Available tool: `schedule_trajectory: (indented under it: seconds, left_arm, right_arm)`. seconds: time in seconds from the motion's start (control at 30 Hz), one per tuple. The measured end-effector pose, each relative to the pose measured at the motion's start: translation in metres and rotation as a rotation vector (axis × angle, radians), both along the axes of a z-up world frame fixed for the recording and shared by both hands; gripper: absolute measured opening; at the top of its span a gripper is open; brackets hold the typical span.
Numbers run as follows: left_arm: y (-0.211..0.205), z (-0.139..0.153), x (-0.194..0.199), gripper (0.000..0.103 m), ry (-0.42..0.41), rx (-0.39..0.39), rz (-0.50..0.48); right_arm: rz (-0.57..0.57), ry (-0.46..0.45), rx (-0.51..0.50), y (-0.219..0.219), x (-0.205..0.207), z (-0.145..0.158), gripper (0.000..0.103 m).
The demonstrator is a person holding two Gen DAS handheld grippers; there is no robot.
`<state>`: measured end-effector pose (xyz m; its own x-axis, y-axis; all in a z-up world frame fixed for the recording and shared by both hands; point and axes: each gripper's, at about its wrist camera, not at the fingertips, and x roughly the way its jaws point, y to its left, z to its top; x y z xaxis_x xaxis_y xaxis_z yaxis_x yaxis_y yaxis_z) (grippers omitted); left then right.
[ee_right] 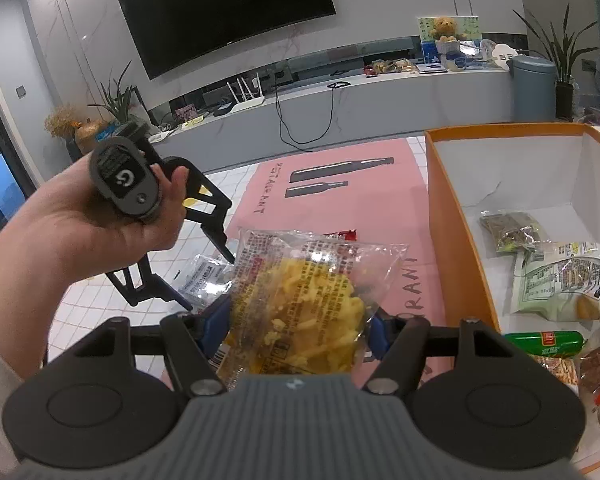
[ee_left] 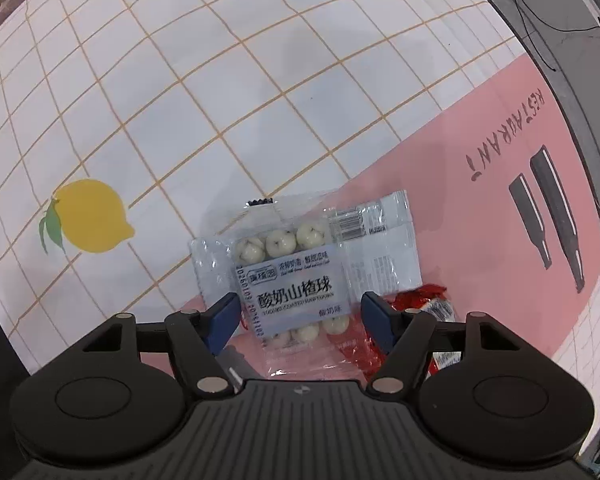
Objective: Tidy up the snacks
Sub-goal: 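Carry the chip bag toward the box with the right gripper while the left approaches the white hawthorn-ball pack, then grasp the white hawthorn-ball pack with the left gripper while the right holds the chip bag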
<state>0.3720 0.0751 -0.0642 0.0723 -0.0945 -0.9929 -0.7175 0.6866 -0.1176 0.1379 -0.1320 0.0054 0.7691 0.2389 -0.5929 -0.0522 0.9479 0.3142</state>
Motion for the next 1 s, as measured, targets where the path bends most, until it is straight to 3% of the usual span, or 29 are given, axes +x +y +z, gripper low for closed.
schedule_trajectory:
  seconds: [0.1,0.17,0.2,0.23,0.37,0.5,0.87,1.0]
  left_arm:
    - [-0.006,-0.003,0.004,0.080,-0.010,0.051,-0.020]
    - [-0.008,-0.011,0.006,0.084,0.026,0.041,-0.034]
    - [-0.008,-0.012,0.006,0.081,0.024,0.034,-0.027]
    - [-0.009,-0.011,0.005,0.069,0.014,0.032,-0.025]
    - [-0.009,-0.004,0.002,0.068,-0.032,-0.011,-0.086]
    - [-0.010,-0.001,-0.002,0.067,-0.097,-0.077,-0.201]
    - [-0.018,0.054,-0.041,0.065,-0.306,-0.037,-0.391]
    - [-0.031,0.077,-0.061,0.064,-0.448,-0.041,-0.538]
  right_arm:
    - [-0.002,-0.002,0.000,-0.001,0.001,0.001,0.066]
    - [0.000,-0.004,0.000,-0.002,0.001,0.002,0.066]
    - [0.001,-0.006,0.001,-0.003,0.000,0.002,0.066]
    - [0.002,-0.007,0.002,-0.002,0.000,0.002,0.066]
    - [0.005,-0.010,0.000,-0.004,-0.002,0.002,0.065]
    - [-0.003,-0.017,0.007,-0.006,-0.004,0.002,0.065]
    - [-0.024,-0.090,0.055,-0.022,-0.017,0.014,0.063]
    - [-0.039,-0.118,0.070,-0.029,-0.020,0.020,0.062]
